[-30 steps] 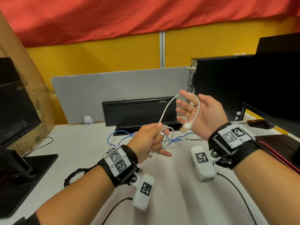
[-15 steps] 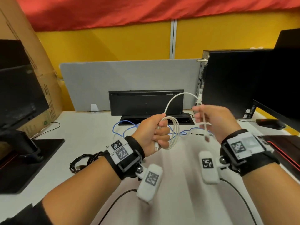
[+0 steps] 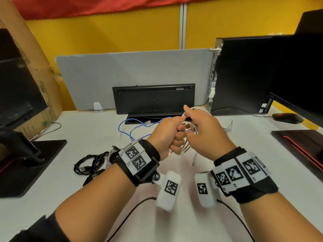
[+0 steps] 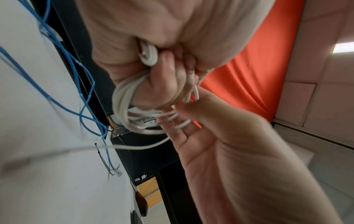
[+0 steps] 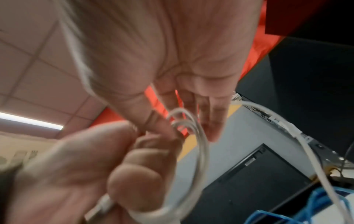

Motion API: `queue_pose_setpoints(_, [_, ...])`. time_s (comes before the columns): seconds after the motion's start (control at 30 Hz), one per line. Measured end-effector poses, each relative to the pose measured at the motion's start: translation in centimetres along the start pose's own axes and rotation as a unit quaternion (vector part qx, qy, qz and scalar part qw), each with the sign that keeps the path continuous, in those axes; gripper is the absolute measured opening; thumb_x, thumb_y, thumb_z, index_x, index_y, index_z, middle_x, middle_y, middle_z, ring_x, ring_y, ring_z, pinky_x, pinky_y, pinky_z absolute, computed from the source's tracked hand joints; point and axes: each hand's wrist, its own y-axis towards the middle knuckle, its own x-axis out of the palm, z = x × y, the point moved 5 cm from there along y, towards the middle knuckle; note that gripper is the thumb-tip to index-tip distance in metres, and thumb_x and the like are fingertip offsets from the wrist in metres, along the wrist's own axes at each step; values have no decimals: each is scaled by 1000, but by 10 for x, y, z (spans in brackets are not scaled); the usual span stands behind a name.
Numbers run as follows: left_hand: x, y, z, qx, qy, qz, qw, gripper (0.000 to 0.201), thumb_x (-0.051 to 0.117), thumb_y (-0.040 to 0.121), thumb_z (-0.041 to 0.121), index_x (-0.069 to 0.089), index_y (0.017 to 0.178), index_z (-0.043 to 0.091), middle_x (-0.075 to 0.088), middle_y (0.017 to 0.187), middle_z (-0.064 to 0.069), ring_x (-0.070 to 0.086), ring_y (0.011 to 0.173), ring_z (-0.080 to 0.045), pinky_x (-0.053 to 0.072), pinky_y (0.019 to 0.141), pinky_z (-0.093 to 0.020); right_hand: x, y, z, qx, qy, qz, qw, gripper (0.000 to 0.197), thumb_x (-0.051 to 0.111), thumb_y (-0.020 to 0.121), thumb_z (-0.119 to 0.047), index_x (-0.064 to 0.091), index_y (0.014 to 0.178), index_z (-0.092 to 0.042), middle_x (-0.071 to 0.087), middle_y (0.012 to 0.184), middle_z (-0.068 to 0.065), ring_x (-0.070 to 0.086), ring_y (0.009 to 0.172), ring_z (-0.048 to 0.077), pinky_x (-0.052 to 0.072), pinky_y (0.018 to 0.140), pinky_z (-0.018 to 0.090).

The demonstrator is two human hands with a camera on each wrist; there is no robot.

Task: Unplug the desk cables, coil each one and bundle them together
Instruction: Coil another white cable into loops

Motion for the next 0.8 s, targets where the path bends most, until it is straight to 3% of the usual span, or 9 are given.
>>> queue_pose_setpoints(0.1, [2,-3,-3,1,21,-18,1000,48,42,99,39,31,56,23,21,51,4,13,43,-11,11,43,-21,-1,-6,3,7,-1,79,997,49,54,87,2,58,133,-15,63,115,4,55,105,15,38,89,13])
queue_pose_setpoints(0.17, [4,-5,-5,9,37,-20,999,47,40,100,37,31,56,23,21,51,4,13,43,-11,12,42,-20,4,-9,5,12,-10,95,995,37,54,85,3,68,116,-11,62,102,4,55,93,14,35,77,3])
queue_pose_setpoints(0.27, [7,-7,-5,40,73,-9,997,50,40,101,36,34,53,23,23,49,4,14,41,-12,17,41,-17,5,-9,7,20,-51,123,991,19,54,83,4,69,79,-8,50,85,0,47,74,14,31,59,8])
queue_pose_setpoints(0.37, [5,-8,-3,83,123,38,988,53,41,100,34,38,49,22,25,47,4,18,40,-12,20,41,-19,4,-10,9,7,-65,137,988,19,63,82,3,73,74,-11,49,82,0,46,71,12,30,57,9])
queue_pose_setpoints(0.47, [-6,-7,-2,107,138,104,979,45,44,93,25,45,49,16,30,45,2,24,38,-12,25,41,-21,4,-14,11,-6,-27,136,990,9,77,77,-14,74,72,-20,51,79,-6,44,67,3,33,59,5])
queue_pose_setpoints(0.63, [-18,-9,-6,134,123,157,971,37,45,90,15,47,53,15,35,48,-1,28,41,-12,27,43,-22,2,-17,28,60,135,109,983,43,91,49,-43,56,57,-20,51,51,-8,40,45,4,34,46,13])
queue_pose_setpoints(0.73, [-19,-9,-8,151,140,153,966,40,44,93,14,46,54,18,34,46,4,29,40,-10,26,44,-22,10,-21,35,125,253,62,957,45,91,52,-42,57,49,-13,55,44,-1,44,37,12,37,41,21])
queue_pose_setpoints(0.8, [-18,-9,-9,164,160,148,962,40,42,98,20,46,58,19,33,47,6,29,42,-10,27,45,-23,14,-25,39,171,314,66,931,42,92,55,-36,57,50,-12,58,47,6,52,37,18,43,41,23])
